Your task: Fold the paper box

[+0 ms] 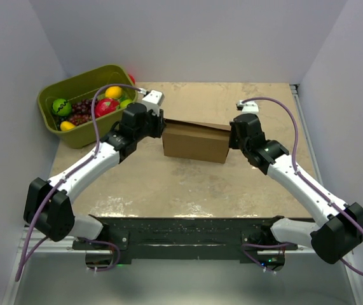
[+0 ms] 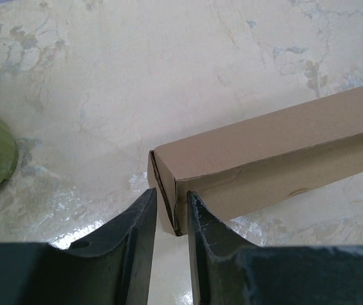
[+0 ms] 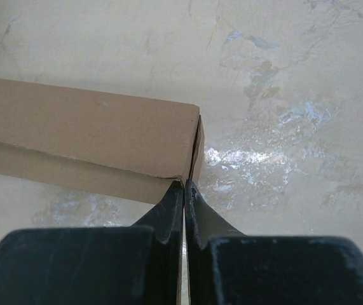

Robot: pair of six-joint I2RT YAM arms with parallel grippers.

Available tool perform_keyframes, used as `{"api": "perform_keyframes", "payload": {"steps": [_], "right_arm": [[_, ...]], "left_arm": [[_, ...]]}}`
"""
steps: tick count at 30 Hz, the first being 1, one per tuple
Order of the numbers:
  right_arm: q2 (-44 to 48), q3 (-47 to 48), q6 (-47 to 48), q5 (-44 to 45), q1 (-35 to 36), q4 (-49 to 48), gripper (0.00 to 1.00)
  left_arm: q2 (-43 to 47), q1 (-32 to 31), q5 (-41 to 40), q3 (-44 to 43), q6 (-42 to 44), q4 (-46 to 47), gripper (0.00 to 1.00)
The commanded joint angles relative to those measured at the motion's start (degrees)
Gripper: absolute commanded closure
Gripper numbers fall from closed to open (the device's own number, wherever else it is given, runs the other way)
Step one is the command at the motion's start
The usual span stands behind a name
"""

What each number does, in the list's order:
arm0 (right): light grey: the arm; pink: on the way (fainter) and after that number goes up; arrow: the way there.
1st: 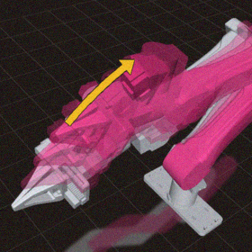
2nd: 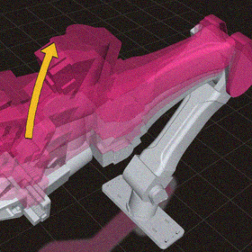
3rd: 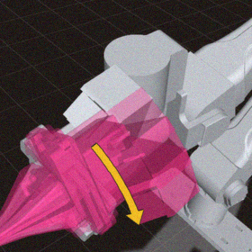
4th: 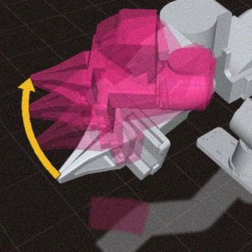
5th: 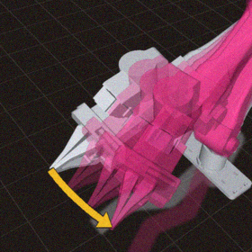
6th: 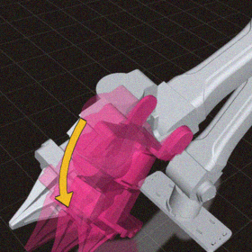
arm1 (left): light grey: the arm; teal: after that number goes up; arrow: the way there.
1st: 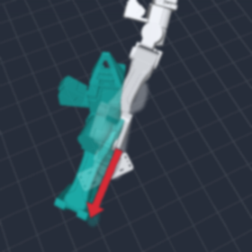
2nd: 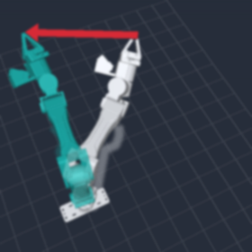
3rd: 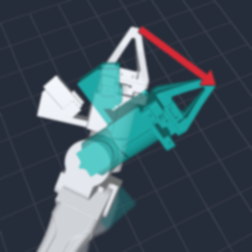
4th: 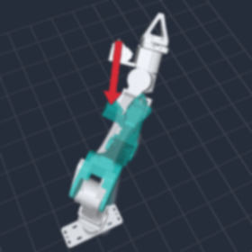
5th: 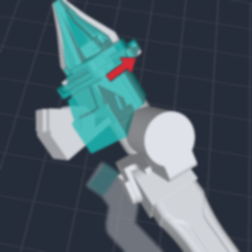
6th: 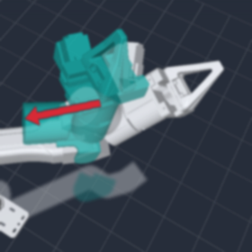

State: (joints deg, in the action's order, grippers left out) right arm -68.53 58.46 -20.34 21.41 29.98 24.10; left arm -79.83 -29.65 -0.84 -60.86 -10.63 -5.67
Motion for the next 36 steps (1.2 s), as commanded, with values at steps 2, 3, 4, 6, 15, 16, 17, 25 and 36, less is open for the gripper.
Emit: {"api": "perform_keyframes", "payload": {"steps": [2,3,4,6,15,16,17,25,36], "right_arm": [[-1.1,-1.0,-0.6,-2.1,0.5,5.8,1.00],[-1.1,-0.9,-0.6,-2.1,0.5,5.8,1.00],[-1.3,-0.9,-0.6,-2.1,0.5,5.8,1.00],[-1.4,-0.8,-0.6,-2.1,0.5,5.8,1.00],[-1.7,-1.3,-0.7,-2.2,0.5,5.1,1.00],[-1.6,-1.4,-0.8,-2.2,0.5,5.2,1.00],[-1.5,-1.4,-0.8,-2.2,0.5,5.2,1.00],[-1.4,-1.6,-1.0,-2.6,0.5,5.2,1.00],[-1.0,-0.3,-1.2,-3.6,0.6,6.2,0.89]], "left_arm": [[-0.1,0.0,0.1,-2.7,1.4,1.9,0.73],[0.0,0.0,0.1,-2.6,1.5,2.1,0.75],[-0.1,0.0,0.3,-2.5,1.5,2.2,0.81],[-0.1,-0.1,0.6,-2.0,1.4,2.3,0.91],[1.7,-0.1,0.5,7.1,-0.5,4.8,1.00],[1.9,-0.1,0.5,9.2,-0.9,7.7,1.00],[2.0,-0.1,0.5,10.1,-1.5,8.2,1.00],[3.5,-0.6,-1.2,19.3,-2.5,12.5,1.00],[1.2,-1.4,-5.1,20.2,-3.2,10.3,1.00]]}}
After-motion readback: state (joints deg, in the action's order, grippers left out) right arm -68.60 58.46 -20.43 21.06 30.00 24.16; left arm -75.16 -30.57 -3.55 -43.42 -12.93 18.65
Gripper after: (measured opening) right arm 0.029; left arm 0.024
